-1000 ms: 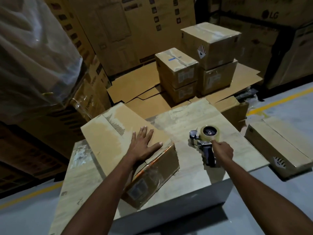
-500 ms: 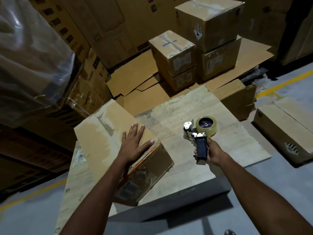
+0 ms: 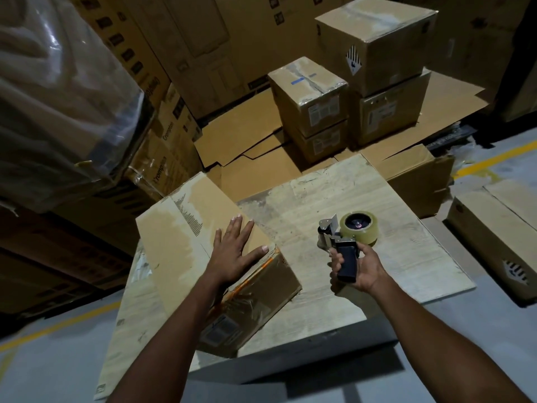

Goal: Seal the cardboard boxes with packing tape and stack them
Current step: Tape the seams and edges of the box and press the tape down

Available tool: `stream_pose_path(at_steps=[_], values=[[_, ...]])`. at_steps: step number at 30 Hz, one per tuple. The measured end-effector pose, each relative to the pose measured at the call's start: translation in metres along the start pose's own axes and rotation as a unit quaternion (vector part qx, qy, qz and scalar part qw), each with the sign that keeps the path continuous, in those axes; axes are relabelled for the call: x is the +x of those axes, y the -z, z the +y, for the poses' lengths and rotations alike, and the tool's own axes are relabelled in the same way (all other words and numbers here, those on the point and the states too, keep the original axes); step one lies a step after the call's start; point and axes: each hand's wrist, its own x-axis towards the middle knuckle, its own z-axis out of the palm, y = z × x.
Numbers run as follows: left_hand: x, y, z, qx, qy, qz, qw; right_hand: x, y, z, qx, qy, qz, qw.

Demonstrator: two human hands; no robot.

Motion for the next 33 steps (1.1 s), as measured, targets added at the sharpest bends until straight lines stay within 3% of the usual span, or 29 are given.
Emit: stream_pose_path(at_steps=[7,14,18,23,33], values=[[0.001,0.005,-0.005,0.008,-0.006,-0.011,1.0,-0.004,-0.056,0.008,-0.09,0.02,-0.041,0.995],[0.013,0.03,-0.066,-0.05,-0.086,0.014,0.995,-0.038,-0.17,0.036,-0.181,0.077,-0.137,0.971],[0.029,0.05,-0.13,-0.015,-0.065,0.033,0.997,-0.043,-0.233,0.07,-0.279,0.136,-0.092,0.946],[0.056,0.075,-0.214,0.023,0.046,0.091,0.995,-0.029,-0.27,0.114,-0.362,0.223,-0.011,0.905],[0.108,0.102,-0.323,0.008,0.153,0.053,0.987,-0.01,-0.268,0.152,-0.372,0.207,0.039,0.904]])
